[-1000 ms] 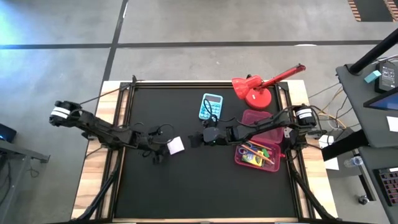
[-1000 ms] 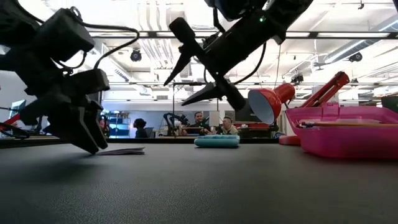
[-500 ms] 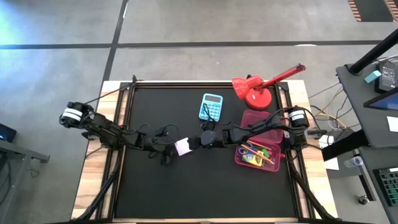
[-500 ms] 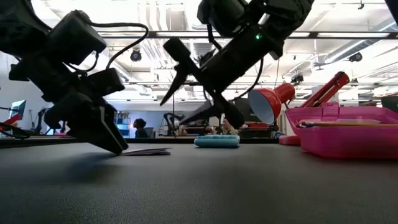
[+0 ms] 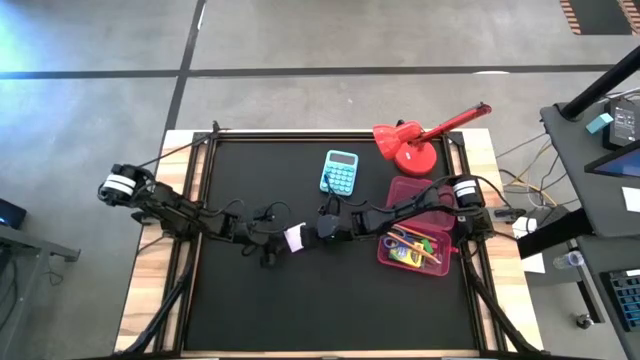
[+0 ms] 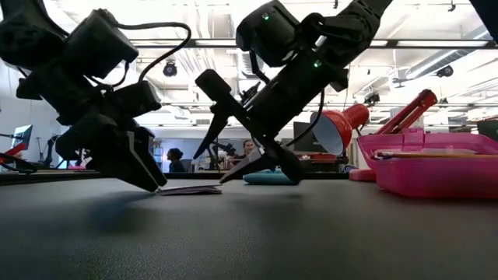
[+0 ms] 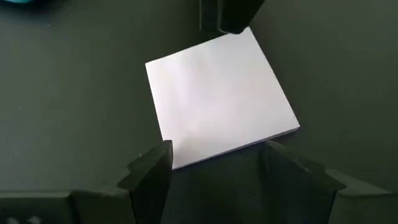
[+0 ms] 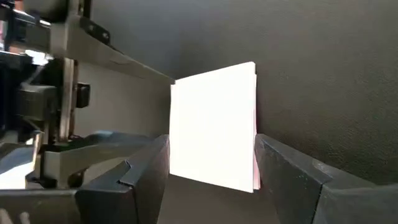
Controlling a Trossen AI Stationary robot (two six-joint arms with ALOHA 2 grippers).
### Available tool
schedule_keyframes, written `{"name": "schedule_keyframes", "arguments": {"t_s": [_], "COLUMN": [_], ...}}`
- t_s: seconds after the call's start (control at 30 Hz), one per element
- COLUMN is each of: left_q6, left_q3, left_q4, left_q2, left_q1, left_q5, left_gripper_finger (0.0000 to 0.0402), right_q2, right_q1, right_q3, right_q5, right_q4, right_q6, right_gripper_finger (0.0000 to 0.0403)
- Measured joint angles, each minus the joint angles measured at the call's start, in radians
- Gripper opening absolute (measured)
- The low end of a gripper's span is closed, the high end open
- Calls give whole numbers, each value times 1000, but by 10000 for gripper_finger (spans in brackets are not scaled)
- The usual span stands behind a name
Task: Pack school essentials
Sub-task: Put the purple sticky notes into the red supply box
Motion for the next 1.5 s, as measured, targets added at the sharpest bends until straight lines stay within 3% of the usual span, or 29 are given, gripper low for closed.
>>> {"name": "schedule_keyframes", "arguments": {"t_s": [0.4,0.63,0.97,1.5], "left_q6": [-24,34,-76,-44], "left_q3": [-6,-13,3,68], "left_q4": [-202,-44,95,101], "left_q2": [-96,-37,76,142], "left_q1": [-7,-5,-3,0], "left_q5": [-2,-24,-5,11], "left_gripper_finger": [234,234,234,234], "right_q2": [14,15,15,18], "right_q1": [0,-1,-1,-4], "right_q3": [11,11,11,9], "right_q5": [-27,-49,-71,-110], "right_q4": [-62,-62,-62,-2], "right_q6": [1,-9,-14,-41], "right_gripper_finger": [224,224,224,224]}}
